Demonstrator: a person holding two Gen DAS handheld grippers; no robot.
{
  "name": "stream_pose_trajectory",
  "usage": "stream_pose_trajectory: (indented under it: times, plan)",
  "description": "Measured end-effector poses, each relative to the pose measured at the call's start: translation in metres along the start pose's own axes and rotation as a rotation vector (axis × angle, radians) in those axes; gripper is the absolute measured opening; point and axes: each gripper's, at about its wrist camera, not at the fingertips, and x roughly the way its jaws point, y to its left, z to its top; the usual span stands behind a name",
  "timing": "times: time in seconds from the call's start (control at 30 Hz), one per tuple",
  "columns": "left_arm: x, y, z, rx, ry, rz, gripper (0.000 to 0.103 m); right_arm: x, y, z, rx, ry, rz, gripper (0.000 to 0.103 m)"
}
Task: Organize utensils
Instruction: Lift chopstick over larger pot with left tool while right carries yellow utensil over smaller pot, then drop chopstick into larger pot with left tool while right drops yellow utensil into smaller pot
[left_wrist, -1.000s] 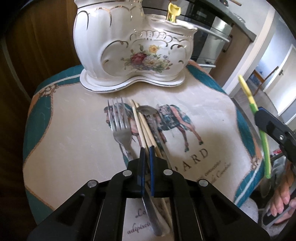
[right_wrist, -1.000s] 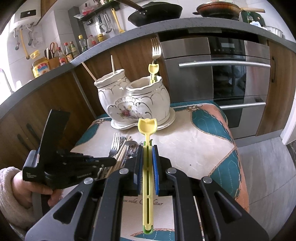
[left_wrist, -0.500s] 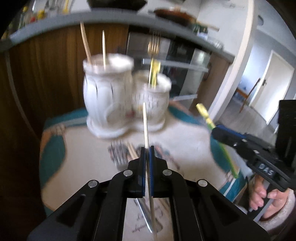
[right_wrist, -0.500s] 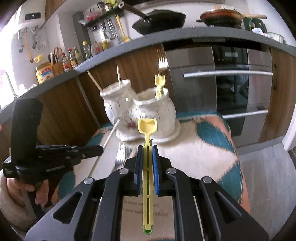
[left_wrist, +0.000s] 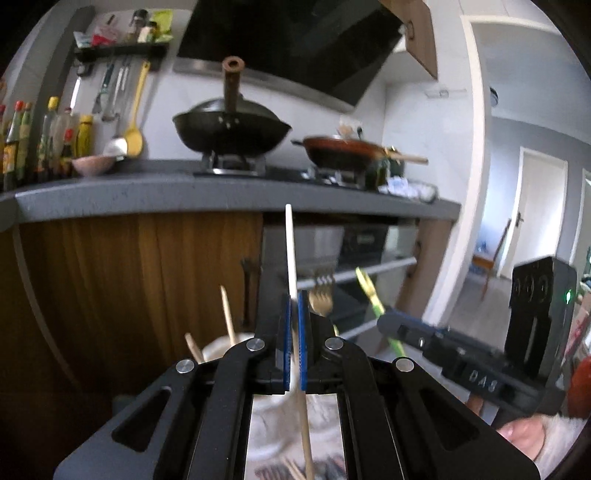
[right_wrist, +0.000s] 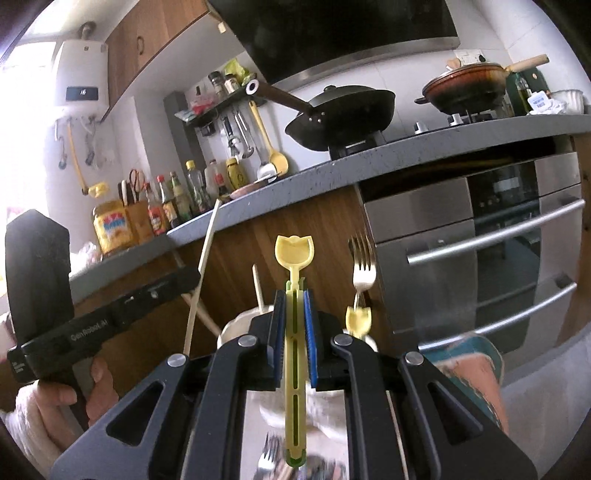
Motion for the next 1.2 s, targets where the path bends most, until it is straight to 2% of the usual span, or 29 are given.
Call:
stream_pose_trajectory:
  times: [0.27,0.47,0.63,0.8,1.03,1.2]
  plan:
    - [0.031,0.014,0.022,-0.011,-0.122,0.069,0.004,0.049,-0.012,0.000,0.042,0.002,0.057,0.010]
    - [0.041,0.021,0.021,-0.010,-0.179,0.124,0.004,0.062,-0.022,-0.009,0.035,-0.023,0.010,0.010]
    - [0.052,0.015,0.000,0.056,-0.167,0.153,0.004,0.069,-0.020,-0.024,-0.046,-0.014,-0.038,0.010]
    - [0.049,0.012,-0.015,0.094,-0.146,0.140,0.004,0.067,-0.017,-0.037,-0.106,0.004,-0.064,0.010]
    - [0.033,0.009,-0.028,0.116,-0.128,0.125,0.004,0.056,-0.022,-0.049,-0.085,0.021,-0.066,0.010]
    - [0.031,0.016,-0.033,0.090,-0.076,0.087,0.004,0.050,-0.024,-0.050,-0.070,0.016,-0.058,0.010]
